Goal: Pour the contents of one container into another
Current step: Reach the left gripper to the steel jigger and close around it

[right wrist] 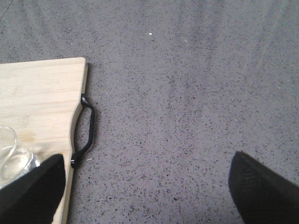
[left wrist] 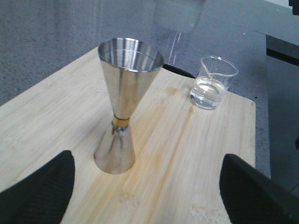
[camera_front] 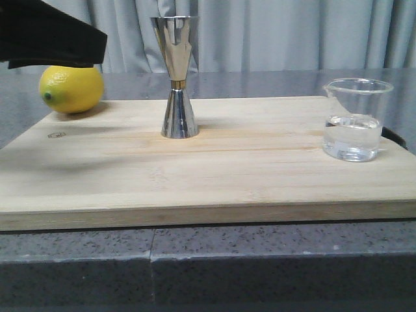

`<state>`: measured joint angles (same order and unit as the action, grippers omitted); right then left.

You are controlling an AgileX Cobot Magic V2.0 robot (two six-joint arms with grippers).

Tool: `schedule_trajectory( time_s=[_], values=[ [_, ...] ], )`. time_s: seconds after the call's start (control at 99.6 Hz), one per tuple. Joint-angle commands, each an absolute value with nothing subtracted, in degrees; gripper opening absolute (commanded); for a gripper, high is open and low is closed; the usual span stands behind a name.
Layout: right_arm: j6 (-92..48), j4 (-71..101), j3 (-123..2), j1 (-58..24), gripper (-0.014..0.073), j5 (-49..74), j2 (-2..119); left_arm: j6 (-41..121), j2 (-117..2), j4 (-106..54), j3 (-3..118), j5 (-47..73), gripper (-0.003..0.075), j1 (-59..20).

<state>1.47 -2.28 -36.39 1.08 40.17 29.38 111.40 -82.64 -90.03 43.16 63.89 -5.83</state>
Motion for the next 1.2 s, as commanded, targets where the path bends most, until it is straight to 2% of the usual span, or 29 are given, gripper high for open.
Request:
schedule_trajectory(
  time_s=[0.0, 0.231, 0.753, 0.823, 1.044, 1.195],
  values=[
    [1.1, -2.5, -38.4, 1.4, 0.0621, 36.3, 30.1, 116.4, -83.3, -97.5, 44.8, 67.5, 0.0589, -7.9],
    [1.1, -2.5, -38.4, 1.4, 0.0621, 36.3, 30.1, 126.8, -87.8, -105.9, 45.8, 66.9, 0.0589, -13.0],
    [1.1, -2.5, -38.4, 1.4, 0.0621, 36.3, 30.1, 126.6, -98.2, -105.9, 57.4, 66.3, 0.0582, -19.0],
    [1.1, -2.5, -38.4, 1.4, 0.0621, 36.3, 30.1, 126.6, -98.2, -105.9, 57.4, 66.6, 0.054, -19.0],
    [1.1, -2.5, -38.4, 1.4, 0.0621, 36.3, 30.1, 126.6, -98.2, -105.9, 57.4, 67.1, 0.0305, -19.0],
    [1.1, -2.5, -38.4, 1.4, 0.0621, 36.3, 30.1, 126.6, -98.2, -105.9, 57.4, 67.3, 0.0228, -19.0]
  ],
)
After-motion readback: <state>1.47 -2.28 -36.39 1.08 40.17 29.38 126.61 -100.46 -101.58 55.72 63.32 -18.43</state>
